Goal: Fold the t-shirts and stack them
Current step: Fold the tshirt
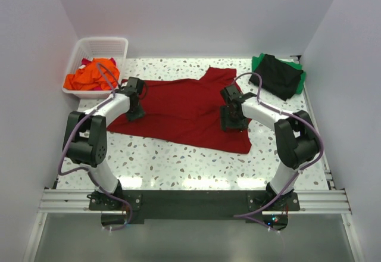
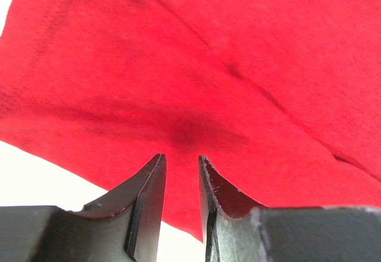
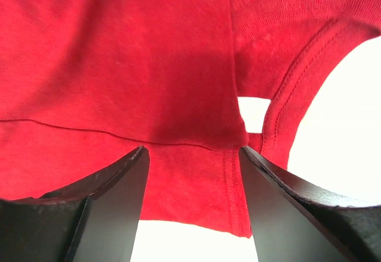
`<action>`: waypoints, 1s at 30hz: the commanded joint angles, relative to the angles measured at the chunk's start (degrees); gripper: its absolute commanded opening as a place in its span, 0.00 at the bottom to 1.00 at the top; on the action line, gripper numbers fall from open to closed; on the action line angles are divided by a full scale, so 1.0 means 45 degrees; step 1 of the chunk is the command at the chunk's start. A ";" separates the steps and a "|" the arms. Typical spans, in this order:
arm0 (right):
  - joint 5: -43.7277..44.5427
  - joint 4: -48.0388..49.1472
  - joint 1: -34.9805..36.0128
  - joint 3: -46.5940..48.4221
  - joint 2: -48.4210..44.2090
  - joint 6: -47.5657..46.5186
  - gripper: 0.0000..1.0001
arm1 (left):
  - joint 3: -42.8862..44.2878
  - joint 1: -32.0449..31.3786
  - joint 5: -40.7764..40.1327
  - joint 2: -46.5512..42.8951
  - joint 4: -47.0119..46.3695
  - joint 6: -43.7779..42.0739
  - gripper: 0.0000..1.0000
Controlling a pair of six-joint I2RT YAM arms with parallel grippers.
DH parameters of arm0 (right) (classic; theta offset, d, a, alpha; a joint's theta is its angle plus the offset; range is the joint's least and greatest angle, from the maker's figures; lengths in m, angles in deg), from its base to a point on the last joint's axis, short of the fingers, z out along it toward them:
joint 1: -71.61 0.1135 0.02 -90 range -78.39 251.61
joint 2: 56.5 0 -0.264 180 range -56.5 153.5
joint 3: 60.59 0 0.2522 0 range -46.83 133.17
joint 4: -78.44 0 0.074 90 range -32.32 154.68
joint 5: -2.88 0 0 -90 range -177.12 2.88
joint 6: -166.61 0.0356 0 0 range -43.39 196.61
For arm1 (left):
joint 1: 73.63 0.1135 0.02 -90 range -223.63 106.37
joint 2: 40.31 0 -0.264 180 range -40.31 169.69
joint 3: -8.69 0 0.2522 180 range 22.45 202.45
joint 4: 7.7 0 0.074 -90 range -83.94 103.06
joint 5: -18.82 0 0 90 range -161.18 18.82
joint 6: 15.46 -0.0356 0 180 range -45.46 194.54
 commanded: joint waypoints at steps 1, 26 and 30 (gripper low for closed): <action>-0.0067 0.0239 -0.0074 -0.0269 -0.0286 0.0348 0.67 | -0.0096 0.0471 0.0630 -0.0300 -0.0235 -0.0670 0.33; 0.2315 -0.3119 -0.0113 -0.1148 0.0907 0.2184 0.64 | -0.1580 0.2774 0.1470 -0.0320 0.1307 0.0520 0.38; 0.2159 -0.3140 -0.0249 -0.1673 0.0927 0.2438 0.64 | -0.1893 0.2776 0.1841 -0.0183 0.1346 0.0501 0.38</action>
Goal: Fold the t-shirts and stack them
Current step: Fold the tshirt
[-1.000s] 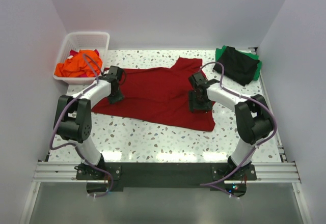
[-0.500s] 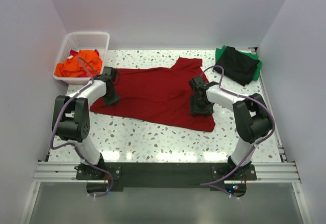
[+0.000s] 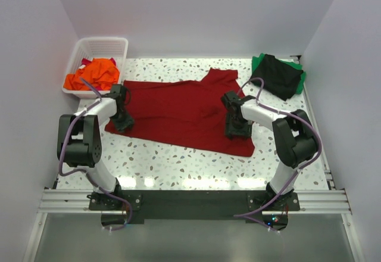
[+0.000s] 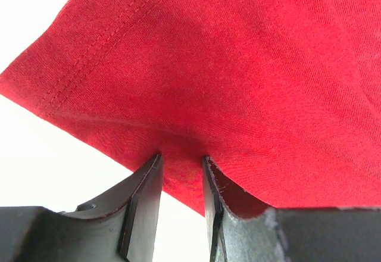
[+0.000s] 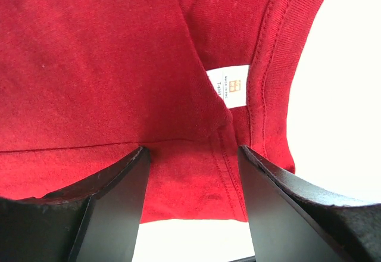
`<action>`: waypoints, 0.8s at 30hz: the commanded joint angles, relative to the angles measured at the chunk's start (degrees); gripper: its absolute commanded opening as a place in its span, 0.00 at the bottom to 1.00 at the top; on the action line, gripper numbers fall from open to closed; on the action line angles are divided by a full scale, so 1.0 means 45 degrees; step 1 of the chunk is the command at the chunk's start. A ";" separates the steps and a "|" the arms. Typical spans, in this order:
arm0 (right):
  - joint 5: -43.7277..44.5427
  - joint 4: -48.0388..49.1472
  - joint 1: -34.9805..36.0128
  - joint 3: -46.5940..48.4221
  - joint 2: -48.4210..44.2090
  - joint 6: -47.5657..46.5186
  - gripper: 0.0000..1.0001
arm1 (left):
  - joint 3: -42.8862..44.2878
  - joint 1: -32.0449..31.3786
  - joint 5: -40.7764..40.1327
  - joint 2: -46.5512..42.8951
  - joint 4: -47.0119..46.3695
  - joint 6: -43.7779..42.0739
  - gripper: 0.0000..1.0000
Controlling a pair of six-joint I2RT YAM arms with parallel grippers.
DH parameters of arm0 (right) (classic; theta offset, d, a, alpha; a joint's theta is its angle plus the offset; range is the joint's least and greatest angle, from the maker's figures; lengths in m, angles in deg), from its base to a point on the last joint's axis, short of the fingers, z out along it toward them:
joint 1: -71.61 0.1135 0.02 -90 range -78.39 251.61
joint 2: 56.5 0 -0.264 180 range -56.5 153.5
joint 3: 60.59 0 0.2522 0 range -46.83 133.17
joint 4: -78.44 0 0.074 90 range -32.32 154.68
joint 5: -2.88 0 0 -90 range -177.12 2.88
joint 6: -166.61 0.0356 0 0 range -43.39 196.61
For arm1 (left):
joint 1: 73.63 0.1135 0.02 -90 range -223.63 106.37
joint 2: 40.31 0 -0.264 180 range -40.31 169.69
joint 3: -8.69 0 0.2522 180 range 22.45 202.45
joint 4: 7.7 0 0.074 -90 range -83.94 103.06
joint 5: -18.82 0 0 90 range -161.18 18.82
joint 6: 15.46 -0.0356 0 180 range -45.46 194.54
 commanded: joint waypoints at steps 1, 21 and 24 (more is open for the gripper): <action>0.1047 -0.1615 -0.0322 -0.1000 0.0568 0.0364 0.64 | -0.0631 0.0226 0.0170 0.0045 0.0637 0.0147 0.37; 0.0891 -0.1751 -0.1476 -0.2231 -0.0409 0.0072 0.64 | -0.3033 0.0226 0.1479 -0.3587 0.2687 0.0537 0.36; 0.0812 -0.1790 -0.1554 -0.2387 -0.0507 0.0033 0.64 | -0.3306 0.0226 0.1616 -0.4036 0.2883 0.0673 0.36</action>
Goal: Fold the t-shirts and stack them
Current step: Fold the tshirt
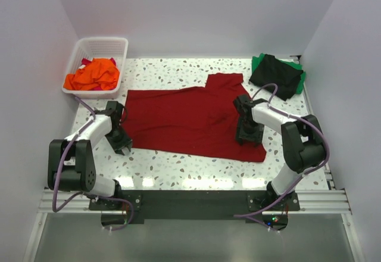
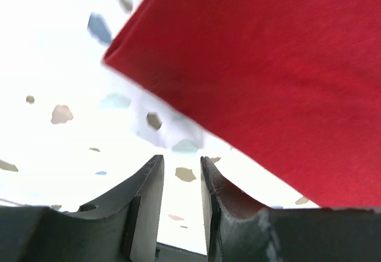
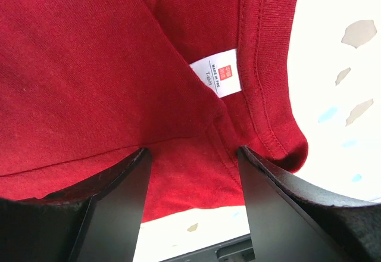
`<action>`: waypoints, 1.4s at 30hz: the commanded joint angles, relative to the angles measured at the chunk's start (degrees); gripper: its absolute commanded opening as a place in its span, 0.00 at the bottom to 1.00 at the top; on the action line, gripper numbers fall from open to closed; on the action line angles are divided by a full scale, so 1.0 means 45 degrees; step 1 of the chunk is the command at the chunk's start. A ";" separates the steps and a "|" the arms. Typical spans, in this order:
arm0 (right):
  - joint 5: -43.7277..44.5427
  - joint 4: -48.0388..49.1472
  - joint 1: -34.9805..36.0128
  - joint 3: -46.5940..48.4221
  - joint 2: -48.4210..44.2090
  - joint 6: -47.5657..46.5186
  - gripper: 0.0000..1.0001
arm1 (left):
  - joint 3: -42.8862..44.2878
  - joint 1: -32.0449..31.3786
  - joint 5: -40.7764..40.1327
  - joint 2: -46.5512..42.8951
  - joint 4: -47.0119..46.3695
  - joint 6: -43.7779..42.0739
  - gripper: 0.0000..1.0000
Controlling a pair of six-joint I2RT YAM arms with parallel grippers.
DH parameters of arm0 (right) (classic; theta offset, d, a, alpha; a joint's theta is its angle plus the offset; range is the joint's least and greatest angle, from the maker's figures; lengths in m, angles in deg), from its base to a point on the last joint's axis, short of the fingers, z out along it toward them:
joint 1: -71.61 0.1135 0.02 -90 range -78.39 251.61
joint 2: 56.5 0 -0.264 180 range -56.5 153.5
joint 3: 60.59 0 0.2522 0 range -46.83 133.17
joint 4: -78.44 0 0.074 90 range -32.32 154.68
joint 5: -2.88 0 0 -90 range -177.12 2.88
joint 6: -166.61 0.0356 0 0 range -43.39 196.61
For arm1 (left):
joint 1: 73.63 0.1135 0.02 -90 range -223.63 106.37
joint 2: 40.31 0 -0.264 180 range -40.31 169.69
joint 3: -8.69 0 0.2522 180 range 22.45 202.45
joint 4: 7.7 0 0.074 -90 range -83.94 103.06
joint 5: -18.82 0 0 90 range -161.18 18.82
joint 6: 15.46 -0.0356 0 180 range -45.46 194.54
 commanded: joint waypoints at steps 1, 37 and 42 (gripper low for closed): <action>0.0865 -0.1236 -0.0223 -0.1018 0.0508 -0.0331 0.64 | -0.0397 0.0095 0.0388 -0.0918 0.0687 0.0503 0.36; 0.0455 -0.1393 -0.0243 0.0545 -0.0938 -0.0488 0.62 | 0.0540 -0.1038 -0.1367 -0.0003 -0.1441 -0.0297 0.36; 0.0260 -0.1276 -0.0242 0.0350 -0.0723 -0.0488 0.61 | 0.0501 -0.1077 -0.2834 0.1031 -0.0467 0.0288 0.35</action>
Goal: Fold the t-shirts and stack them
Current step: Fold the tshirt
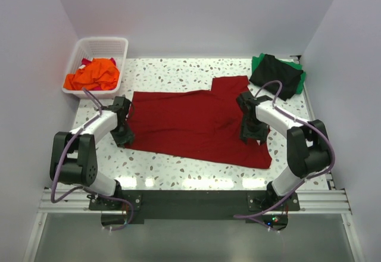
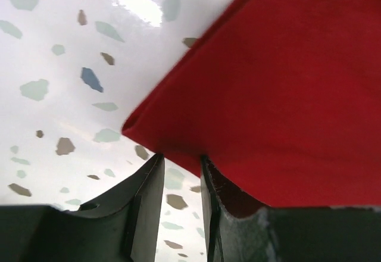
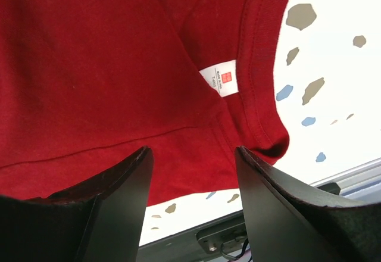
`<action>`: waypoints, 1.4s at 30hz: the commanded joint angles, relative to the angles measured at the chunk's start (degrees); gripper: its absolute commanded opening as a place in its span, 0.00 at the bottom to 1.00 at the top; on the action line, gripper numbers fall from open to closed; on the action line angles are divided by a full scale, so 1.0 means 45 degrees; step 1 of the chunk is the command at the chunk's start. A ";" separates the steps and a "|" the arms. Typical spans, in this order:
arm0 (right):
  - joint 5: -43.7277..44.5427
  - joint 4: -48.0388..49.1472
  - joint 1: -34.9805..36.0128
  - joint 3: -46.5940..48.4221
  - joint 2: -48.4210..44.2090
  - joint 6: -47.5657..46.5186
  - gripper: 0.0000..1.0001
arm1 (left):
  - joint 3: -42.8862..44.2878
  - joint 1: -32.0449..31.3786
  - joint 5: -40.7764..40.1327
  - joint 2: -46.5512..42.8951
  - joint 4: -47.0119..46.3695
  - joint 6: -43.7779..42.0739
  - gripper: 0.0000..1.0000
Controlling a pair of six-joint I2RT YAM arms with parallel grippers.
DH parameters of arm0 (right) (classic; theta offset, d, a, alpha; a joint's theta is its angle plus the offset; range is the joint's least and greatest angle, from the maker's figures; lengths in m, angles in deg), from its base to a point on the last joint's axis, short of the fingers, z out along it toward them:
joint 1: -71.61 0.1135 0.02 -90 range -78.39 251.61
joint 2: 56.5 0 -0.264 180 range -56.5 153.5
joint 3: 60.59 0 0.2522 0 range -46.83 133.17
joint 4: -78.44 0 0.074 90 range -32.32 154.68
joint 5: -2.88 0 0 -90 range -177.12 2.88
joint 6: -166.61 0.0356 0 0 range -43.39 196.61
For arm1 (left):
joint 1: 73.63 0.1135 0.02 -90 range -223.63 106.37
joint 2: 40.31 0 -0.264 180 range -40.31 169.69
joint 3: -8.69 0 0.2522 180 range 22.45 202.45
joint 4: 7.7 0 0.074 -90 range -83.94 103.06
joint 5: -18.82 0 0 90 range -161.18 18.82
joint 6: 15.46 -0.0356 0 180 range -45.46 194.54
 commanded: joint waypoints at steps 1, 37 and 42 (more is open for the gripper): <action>-0.0226 0.0225 -0.0043 -0.0292 0.0282 -0.0075 0.61 | -0.0179 -0.0052 -0.1470 0.0601 0.0449 0.0425 0.35; 0.0905 -0.0789 -0.0024 0.1034 -0.0341 0.0140 0.59 | 0.3235 -0.0170 -0.1878 -0.0823 0.5197 0.1677 0.31; 0.1045 -0.1084 -0.0024 0.2458 -0.1103 -0.0015 0.61 | 0.4332 -0.0131 -0.1413 -0.1663 0.2916 0.0622 0.36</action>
